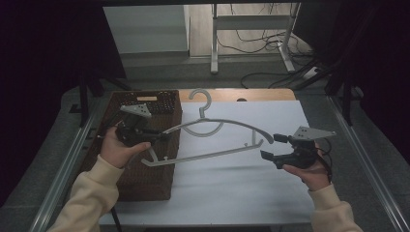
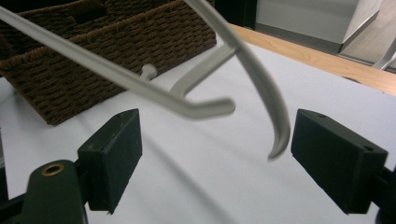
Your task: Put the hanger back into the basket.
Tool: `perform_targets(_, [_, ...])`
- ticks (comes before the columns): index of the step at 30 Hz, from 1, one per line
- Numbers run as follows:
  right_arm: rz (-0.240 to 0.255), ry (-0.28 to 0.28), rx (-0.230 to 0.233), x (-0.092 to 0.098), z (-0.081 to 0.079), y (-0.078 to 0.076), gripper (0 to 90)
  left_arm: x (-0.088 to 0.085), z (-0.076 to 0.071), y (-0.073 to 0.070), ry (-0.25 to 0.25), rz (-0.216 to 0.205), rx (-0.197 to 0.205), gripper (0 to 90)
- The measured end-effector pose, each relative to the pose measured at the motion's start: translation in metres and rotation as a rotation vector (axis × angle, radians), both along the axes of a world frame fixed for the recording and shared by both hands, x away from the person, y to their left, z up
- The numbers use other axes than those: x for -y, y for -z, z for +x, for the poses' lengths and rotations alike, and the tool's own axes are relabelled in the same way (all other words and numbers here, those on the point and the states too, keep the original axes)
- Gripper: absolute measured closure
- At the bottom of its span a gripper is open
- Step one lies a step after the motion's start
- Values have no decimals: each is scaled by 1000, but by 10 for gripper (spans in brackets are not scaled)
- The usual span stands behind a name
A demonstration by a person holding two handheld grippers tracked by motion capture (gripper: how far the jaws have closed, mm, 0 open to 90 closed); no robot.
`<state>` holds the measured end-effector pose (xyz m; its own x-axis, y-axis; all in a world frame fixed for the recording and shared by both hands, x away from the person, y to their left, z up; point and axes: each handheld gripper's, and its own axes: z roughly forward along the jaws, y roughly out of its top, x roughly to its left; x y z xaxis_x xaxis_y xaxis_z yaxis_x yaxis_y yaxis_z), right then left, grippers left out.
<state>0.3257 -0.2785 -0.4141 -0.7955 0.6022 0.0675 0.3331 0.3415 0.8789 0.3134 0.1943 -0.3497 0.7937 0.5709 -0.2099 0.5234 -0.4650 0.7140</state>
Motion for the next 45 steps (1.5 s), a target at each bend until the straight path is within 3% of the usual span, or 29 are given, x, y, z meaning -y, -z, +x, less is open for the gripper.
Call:
perform_targets(9, [-21,4,-32,1,5,12,151,-19,-7,-8,-70,-15,41,812])
perform_targets(20, [-40,19,-63,0,7,24,147,-33,-21,-14,-113,-14,83,812])
perform_targets(33, [-76,51,-74,-1,6,32,142,-48,-27,-9,-157,-38,90,812])
perform_targets(45, [-95,54,-86,-2,7,35,142,-84,-39,-7,-253,-78,115,812])
